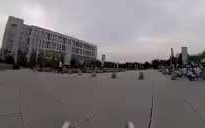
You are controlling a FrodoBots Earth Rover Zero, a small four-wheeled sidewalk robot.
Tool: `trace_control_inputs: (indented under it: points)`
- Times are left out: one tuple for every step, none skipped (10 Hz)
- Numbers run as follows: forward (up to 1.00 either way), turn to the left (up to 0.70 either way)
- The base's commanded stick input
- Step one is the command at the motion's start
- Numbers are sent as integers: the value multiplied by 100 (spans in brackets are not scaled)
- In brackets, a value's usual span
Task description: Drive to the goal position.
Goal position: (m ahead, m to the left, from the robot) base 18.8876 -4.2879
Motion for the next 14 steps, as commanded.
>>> trace_control_inputs:
  points:
    - [60, -15]
    - [60, -15]
    - [60, -15]
    - [60, -15]
    - [60, -15]
    - [60, -15]
    - [60, -15]
    - [60, -15]
    - [60, -15]
    - [60, -15]
    - [60, -15]
    - [60, -15]
    - [60, -15]
    - [60, -15]
